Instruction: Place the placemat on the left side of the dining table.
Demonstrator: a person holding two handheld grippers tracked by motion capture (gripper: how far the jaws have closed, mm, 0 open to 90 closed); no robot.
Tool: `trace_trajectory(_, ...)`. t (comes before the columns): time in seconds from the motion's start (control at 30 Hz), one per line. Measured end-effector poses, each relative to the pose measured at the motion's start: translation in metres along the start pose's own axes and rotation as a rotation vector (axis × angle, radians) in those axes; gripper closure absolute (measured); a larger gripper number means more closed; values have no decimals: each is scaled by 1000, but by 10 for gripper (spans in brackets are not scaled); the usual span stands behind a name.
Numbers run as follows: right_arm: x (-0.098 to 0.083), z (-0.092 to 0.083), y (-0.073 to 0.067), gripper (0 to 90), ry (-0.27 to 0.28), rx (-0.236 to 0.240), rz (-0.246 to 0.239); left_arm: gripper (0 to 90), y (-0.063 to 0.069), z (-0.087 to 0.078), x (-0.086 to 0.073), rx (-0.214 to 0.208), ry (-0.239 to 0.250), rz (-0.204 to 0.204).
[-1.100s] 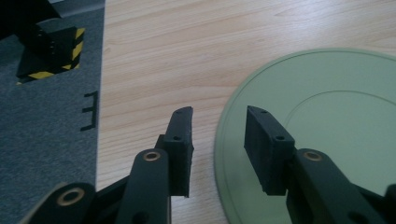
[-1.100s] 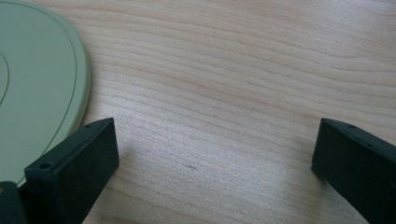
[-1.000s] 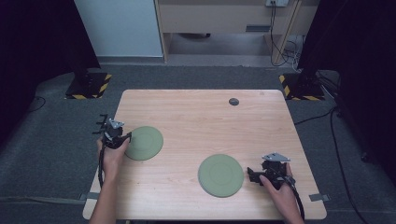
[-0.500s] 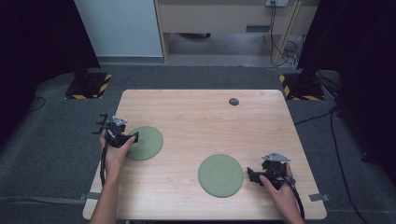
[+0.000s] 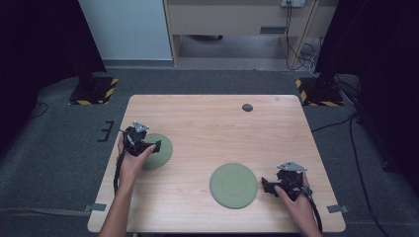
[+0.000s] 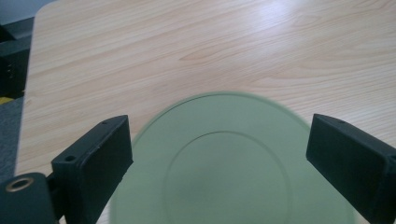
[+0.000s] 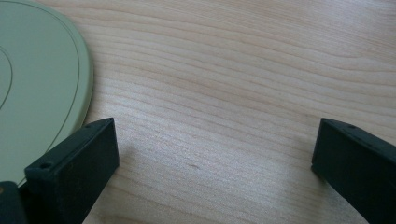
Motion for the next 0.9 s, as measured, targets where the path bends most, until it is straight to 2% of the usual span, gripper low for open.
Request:
trace_trajectory(0.17, 0, 0, 0, 10, 1, -1, -2, 59, 26, -2, 2, -29, -3, 63)
trace_trajectory(0.33, 0, 0, 0, 10, 1, -1, -2, 59, 51, -6, 2, -61, 0, 108)
trace_trajectory(0.53, 0, 0, 0, 10, 2, -2, -1, 60, 77, -9, -4, -99, -12, 147)
trace_trajectory(0.73, 0, 0, 0, 10, 2, -2, 0, 63, 101, -14, -9, -155, -13, 161)
trace_trajectory(0.9, 0, 0, 0, 10, 2, -2, 0, 64, 120, -17, -18, -183, -24, 195)
Point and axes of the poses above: each handheld gripper's, and its own axes: z roughly forward along the jaws, x roughly out of its top, y roughly to its right, the point moved 9 cm from there along z, roughly forward along the jaws, and after that the axes turned 6 degrees about -y, right-handed, at the moved point
